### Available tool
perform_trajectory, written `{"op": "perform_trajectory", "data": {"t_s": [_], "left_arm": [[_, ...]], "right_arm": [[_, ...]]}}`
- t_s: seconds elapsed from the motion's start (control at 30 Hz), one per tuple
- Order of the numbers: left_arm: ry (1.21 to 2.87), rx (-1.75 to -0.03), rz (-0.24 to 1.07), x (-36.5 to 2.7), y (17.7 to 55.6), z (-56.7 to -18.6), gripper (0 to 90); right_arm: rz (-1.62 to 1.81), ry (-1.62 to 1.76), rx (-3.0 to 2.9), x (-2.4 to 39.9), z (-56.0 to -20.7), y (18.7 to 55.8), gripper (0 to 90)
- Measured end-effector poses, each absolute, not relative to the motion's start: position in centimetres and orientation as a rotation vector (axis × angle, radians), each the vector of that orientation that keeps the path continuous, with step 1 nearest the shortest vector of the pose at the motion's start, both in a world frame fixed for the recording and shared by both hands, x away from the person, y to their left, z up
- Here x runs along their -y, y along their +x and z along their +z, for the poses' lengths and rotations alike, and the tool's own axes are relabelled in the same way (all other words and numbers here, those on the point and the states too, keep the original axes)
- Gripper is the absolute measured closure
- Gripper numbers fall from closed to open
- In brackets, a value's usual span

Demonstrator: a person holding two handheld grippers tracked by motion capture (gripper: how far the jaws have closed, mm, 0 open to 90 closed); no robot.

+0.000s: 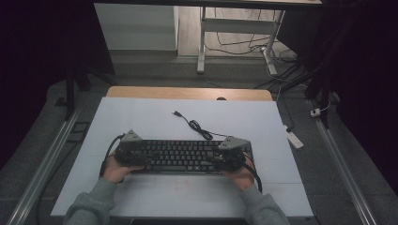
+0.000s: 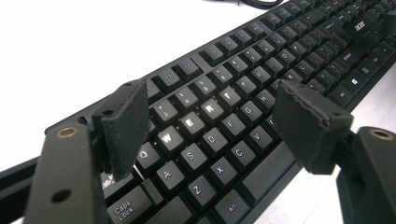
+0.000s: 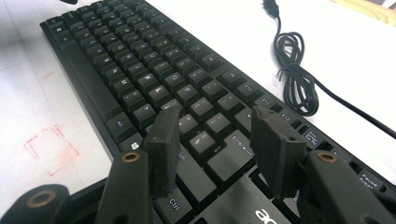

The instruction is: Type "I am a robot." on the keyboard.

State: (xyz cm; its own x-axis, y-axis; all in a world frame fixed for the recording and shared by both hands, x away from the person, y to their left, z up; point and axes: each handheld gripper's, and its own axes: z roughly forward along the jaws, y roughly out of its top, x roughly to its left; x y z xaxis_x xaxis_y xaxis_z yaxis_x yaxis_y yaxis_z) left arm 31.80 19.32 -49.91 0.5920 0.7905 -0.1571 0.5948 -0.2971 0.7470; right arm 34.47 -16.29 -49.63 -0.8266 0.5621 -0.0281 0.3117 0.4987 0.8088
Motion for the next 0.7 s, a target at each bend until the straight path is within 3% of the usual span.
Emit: {"op": "perform_trajectory", "data": {"t_s": [0.47, 0.7], "left_arm": [[2.011, -1.081, 0.311, -18.4, 32.3, -50.1, 44.3], [2.019, -1.044, 0.317, -18.0, 32.4, -50.1, 70.7]], "right_arm": [[1.21, 0.733, -2.463, 16.1, -49.7, 34.6, 52.4], [1.211, 0.733, -2.466, 16.2, -49.7, 34.7, 52.4]]}}
